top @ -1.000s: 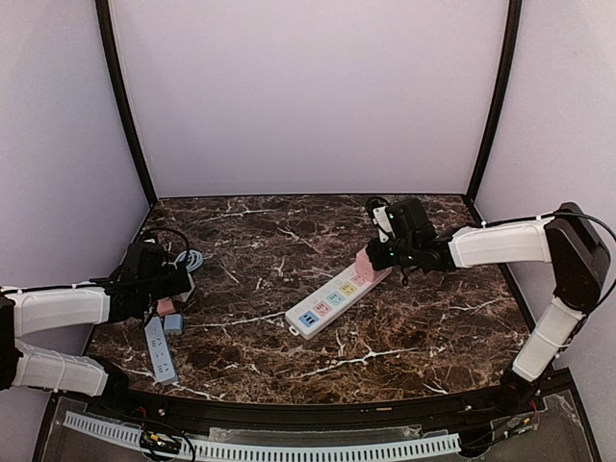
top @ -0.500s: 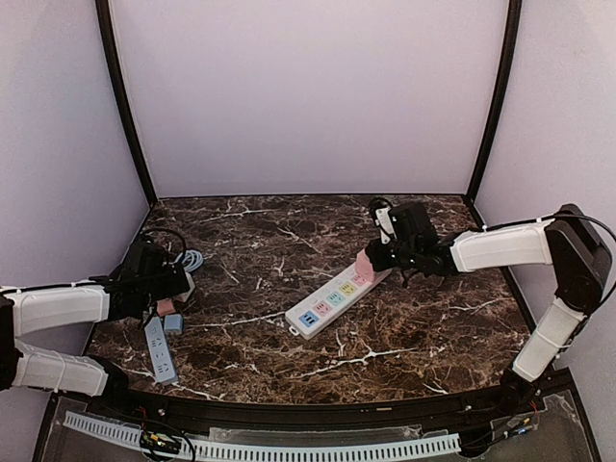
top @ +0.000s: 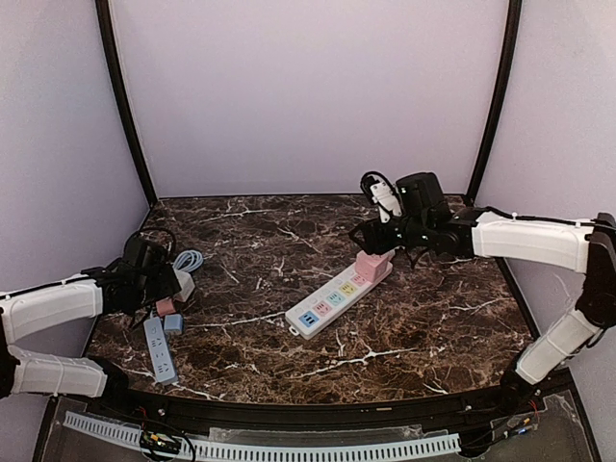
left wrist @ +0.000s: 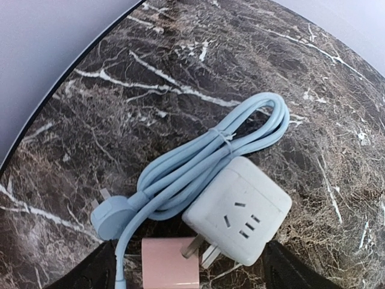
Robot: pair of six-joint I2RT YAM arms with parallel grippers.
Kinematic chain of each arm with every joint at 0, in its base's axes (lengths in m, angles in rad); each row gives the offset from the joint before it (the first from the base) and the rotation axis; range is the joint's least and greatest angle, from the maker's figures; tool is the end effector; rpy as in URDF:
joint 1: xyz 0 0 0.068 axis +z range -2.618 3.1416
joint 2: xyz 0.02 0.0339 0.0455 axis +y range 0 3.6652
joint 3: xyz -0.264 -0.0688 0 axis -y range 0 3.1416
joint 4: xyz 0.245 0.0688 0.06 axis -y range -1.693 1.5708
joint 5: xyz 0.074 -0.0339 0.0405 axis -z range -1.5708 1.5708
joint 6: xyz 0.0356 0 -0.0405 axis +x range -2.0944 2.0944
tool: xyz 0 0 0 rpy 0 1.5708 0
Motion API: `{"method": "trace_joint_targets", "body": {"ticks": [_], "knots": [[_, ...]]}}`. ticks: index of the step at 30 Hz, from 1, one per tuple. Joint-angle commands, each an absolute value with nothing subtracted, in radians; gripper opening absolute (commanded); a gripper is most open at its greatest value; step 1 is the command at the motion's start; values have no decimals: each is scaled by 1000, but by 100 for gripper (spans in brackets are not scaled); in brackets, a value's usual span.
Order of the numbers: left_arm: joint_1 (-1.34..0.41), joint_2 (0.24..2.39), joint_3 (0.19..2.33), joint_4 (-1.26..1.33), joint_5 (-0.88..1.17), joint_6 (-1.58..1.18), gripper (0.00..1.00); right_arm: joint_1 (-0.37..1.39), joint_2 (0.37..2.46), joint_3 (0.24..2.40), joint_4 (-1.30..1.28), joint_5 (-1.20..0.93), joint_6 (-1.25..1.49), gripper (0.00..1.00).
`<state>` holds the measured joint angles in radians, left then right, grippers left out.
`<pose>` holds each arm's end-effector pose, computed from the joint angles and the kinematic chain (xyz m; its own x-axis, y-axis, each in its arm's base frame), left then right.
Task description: Insert the plug
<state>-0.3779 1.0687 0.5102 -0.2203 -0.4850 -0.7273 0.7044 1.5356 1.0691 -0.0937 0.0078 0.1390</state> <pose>0.1991 -0.0612 0.1919 -0.4996 -0.4345 -0.7494 -0.4206 0.8780 -0.2286 0.2664 0.2260 0.2625 -0.4900 -0.2346 -0.8396 -0.5802 0.8065 0.1133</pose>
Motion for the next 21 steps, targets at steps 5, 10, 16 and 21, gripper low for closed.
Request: {"method": "trace_joint_targets", "body": {"ticks": [5,10,16,21], "knots": [[-403,1105,545,-334,-433,-789,71,717,1335,990,-95,-6,133,61],[-406,1145,549,-339,-407,-776,60,716,1281,957,-76,-9,135,61],[-407,1198,564,-378,-428,-776,65,717,1279,942,-74,-4,137,61],[-407,1256,564,-354,-440,-757,65,716,1282,941,-72,-3,133,61]]}}
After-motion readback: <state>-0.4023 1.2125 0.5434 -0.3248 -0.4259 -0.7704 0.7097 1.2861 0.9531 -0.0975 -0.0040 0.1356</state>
